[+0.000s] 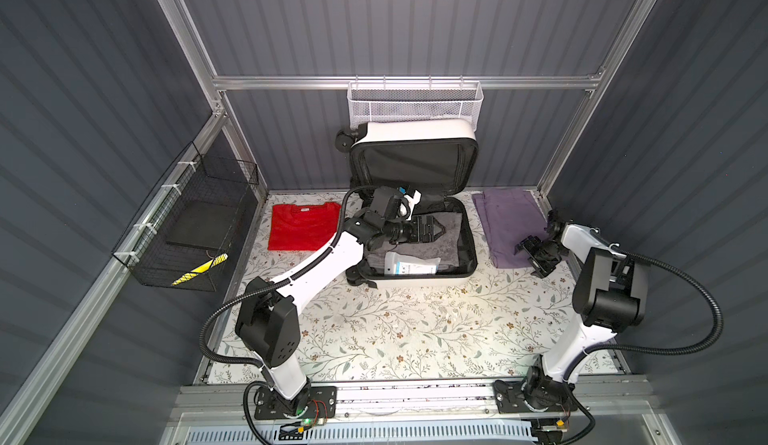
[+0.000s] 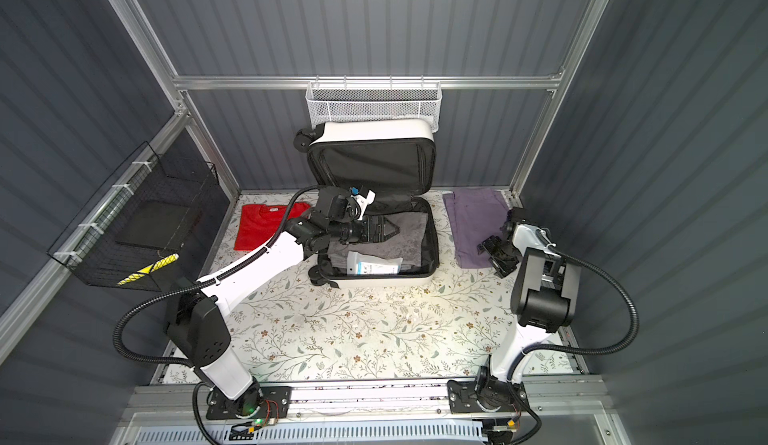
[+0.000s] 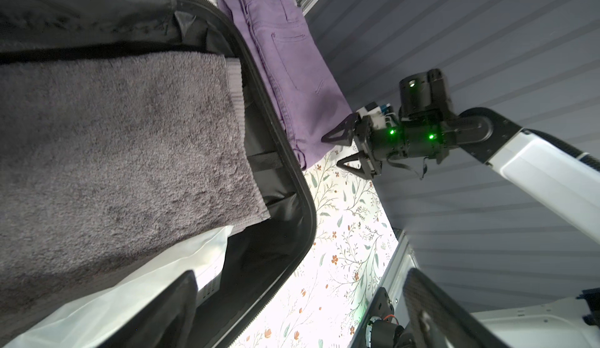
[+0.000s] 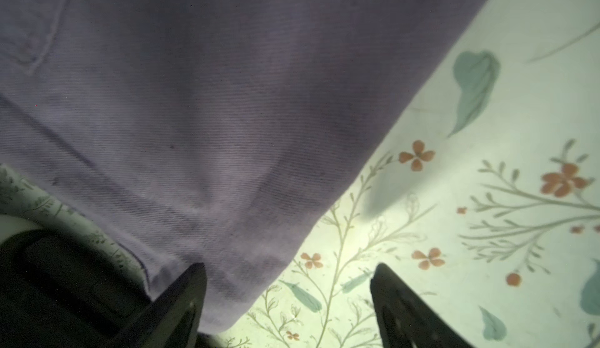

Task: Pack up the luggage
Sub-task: 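Grasp the edge of the purple trousers nearest the suitcase with the right gripper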

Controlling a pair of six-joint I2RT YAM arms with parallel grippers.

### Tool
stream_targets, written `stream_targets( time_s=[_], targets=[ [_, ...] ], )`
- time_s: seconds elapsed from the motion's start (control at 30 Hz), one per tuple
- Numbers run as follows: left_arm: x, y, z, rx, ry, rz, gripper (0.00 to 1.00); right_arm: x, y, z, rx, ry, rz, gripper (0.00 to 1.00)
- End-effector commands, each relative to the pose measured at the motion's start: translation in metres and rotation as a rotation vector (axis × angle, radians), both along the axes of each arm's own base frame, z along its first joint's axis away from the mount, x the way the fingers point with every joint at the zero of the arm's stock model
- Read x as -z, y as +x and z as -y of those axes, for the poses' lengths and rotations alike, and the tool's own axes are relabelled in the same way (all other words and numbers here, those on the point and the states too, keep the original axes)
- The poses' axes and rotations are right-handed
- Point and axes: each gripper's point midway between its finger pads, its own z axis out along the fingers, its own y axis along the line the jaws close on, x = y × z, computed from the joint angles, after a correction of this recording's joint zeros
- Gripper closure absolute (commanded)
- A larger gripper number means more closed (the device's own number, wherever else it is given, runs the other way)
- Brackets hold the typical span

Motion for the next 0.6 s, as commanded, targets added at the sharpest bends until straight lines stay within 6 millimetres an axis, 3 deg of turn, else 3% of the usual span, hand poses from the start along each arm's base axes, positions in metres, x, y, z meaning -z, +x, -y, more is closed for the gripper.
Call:
stream_targets(
  time_s=[0.0, 0.33, 0.57],
  targets=[
    [0.003, -0.002, 0.003, 0.01, 0.001, -0.002, 0.0, -0.004, 0.007, -0.01, 0.018, 0.053, 0.036, 0.19],
    [0.01, 0.003, 0.008, 0.024, 0.006, -0.007, 0.0, 0.023, 0.0, -0.012, 0.04, 0.067, 0.002, 0.22],
    [0.013, 0.004, 0.01, 0.027, 0.01, -0.013, 0.0, 0.035, 0.002, -0.008, 0.047, 0.053, -0.01, 0.33]
  ],
)
